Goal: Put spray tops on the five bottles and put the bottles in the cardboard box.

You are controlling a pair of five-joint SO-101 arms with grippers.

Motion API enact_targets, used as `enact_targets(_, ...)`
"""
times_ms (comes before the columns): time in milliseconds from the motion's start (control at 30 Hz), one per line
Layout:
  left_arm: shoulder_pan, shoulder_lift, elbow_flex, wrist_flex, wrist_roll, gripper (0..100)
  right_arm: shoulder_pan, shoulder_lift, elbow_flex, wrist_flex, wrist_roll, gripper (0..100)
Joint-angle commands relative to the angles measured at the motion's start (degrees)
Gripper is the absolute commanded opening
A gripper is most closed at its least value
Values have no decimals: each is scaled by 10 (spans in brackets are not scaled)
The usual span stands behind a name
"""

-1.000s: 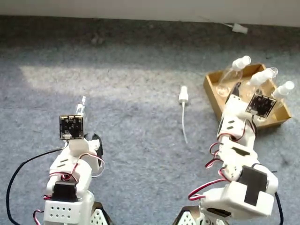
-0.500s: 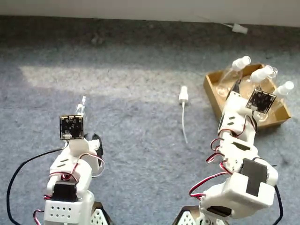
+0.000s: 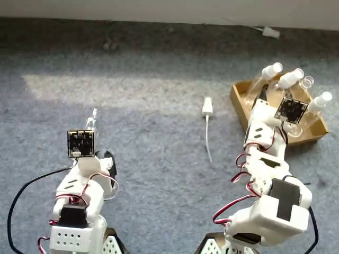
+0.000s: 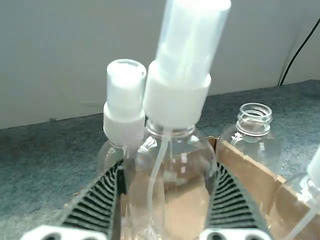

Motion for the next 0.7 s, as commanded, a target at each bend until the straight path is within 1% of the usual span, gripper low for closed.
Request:
enact_targets(0, -5, -7, 1, -4, -4, 7, -8, -6, -40, -13, -3, 89)
enact_targets(433, -5, -7, 1, -4, -4, 7, -7, -6, -38, -13, -3, 89)
enact_targets(667, -5, -7, 1, -4, -4, 7, -6, -7, 17, -15, -4, 89)
